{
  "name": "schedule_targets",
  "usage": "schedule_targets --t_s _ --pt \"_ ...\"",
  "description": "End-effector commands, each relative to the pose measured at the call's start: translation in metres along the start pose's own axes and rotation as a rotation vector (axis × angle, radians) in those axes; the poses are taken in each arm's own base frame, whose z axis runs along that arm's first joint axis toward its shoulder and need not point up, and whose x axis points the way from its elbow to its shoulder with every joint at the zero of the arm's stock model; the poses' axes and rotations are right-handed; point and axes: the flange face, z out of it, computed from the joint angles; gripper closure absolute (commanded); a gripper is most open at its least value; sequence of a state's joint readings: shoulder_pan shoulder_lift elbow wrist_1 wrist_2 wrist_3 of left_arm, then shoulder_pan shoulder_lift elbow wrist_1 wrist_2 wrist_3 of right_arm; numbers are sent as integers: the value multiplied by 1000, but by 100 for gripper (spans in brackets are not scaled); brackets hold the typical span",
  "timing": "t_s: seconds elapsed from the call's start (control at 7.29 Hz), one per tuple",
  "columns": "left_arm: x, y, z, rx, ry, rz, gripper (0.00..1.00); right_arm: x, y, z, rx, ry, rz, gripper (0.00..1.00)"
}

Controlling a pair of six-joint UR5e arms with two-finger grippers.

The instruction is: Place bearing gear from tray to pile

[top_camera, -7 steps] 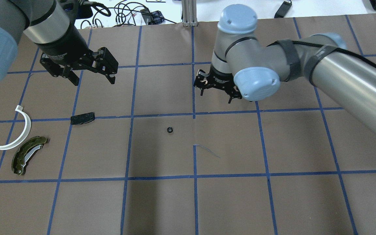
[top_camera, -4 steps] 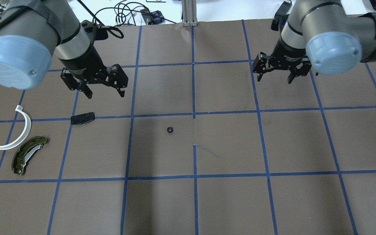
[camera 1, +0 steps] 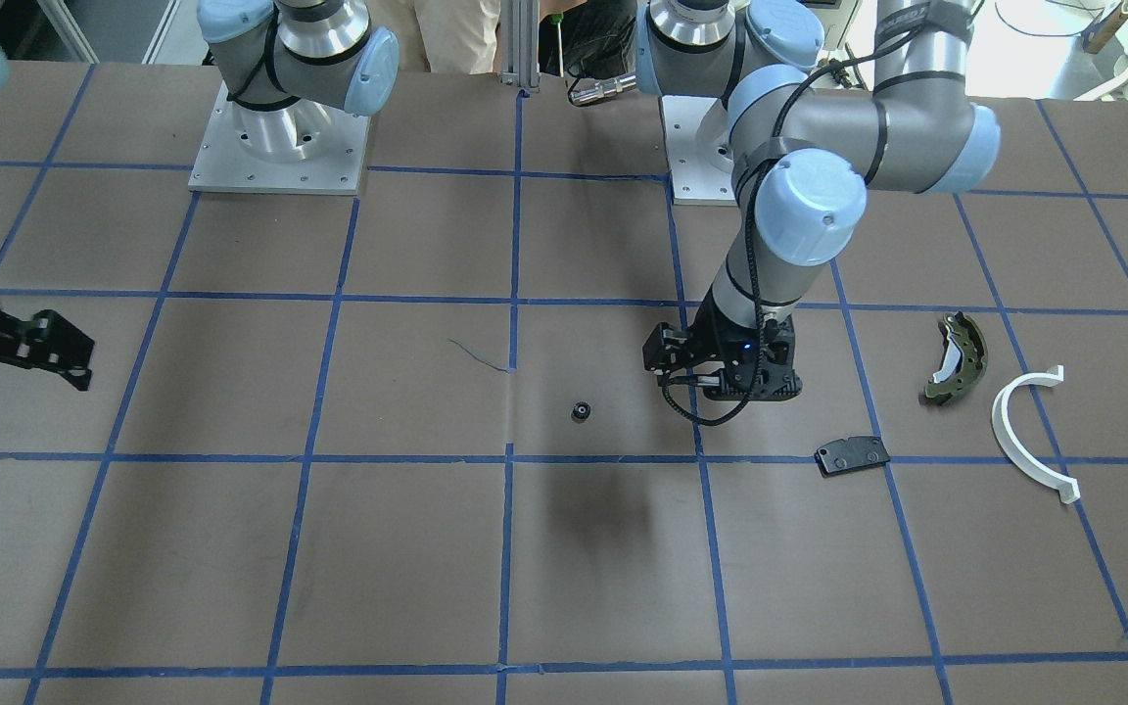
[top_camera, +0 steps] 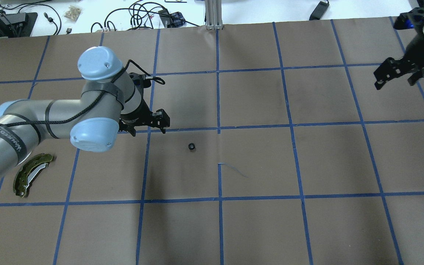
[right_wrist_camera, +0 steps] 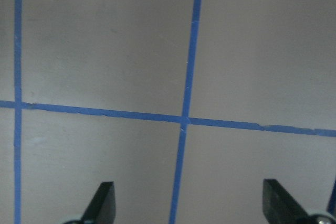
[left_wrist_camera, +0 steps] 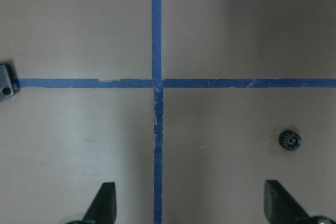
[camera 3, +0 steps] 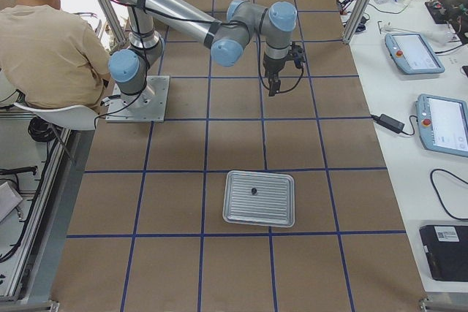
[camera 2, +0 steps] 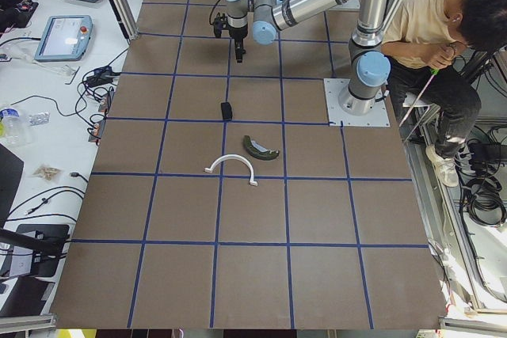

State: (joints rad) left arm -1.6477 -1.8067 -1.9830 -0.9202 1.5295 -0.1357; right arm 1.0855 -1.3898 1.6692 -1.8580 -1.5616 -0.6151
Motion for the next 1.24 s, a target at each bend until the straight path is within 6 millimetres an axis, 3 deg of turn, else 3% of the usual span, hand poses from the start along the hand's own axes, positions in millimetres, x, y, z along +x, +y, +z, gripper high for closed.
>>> schedule_targets --t_s 0.0,0.14,0.27,0.55,0.82,0.96,1.1 --pt "51 15 43 9 1 -34 0 111 52 7 7 -5 -117 0" --pt "74 26 55 5 0 -22 0 141 57 24 12 13 -110 0" --pt "81 30 62 0 -2 -21 0 165 54 56 -1 25 -125 0" --pt "83 26 74 10 3 -16 0 221 63 100 -9 108 -189 0" --pt "84 22 82 31 7 -15 0 249 68 122 -20 88 -159 0" --pt "84 20 82 37 9 -15 8 261 64 139 -31 72 -155 0" --pt "85 19 80 49 11 -1 41 281 67 148 -29 69 -133 5"
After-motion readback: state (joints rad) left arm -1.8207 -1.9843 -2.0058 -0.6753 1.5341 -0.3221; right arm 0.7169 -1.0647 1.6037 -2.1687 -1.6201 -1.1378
